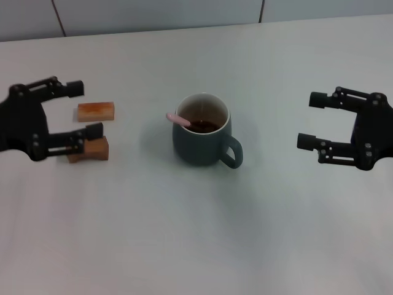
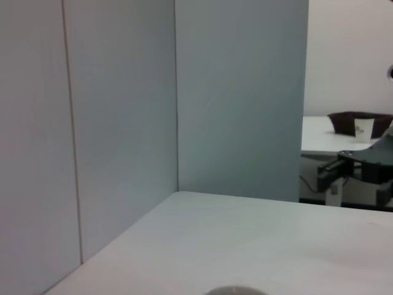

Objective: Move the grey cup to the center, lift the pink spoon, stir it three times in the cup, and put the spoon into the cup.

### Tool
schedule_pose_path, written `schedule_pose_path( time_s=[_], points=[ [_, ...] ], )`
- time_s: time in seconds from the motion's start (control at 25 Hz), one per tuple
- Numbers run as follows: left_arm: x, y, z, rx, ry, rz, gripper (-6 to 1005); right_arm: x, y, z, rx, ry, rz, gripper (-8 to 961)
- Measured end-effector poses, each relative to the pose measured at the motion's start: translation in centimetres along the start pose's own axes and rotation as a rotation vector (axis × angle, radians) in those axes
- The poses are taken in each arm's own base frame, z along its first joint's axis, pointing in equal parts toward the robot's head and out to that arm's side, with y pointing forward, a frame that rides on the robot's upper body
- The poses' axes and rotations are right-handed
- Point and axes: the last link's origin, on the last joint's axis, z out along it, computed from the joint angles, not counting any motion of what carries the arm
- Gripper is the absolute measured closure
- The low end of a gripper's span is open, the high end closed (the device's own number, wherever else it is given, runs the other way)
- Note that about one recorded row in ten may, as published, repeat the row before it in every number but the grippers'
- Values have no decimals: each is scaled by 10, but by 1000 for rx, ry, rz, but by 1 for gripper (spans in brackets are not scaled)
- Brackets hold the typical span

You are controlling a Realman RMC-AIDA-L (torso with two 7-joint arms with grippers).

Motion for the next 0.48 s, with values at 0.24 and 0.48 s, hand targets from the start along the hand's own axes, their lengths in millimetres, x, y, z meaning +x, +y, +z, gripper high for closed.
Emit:
schedule_pose_path(
  time_s=[0.24,0.48],
  points=[
    [-11,5,11,4,2,-11,170,-2,0,14,-40,10,0,170],
    [-11,7,17,-35,-29,-21,171,2,2,21,-55,42,13,170]
  ],
)
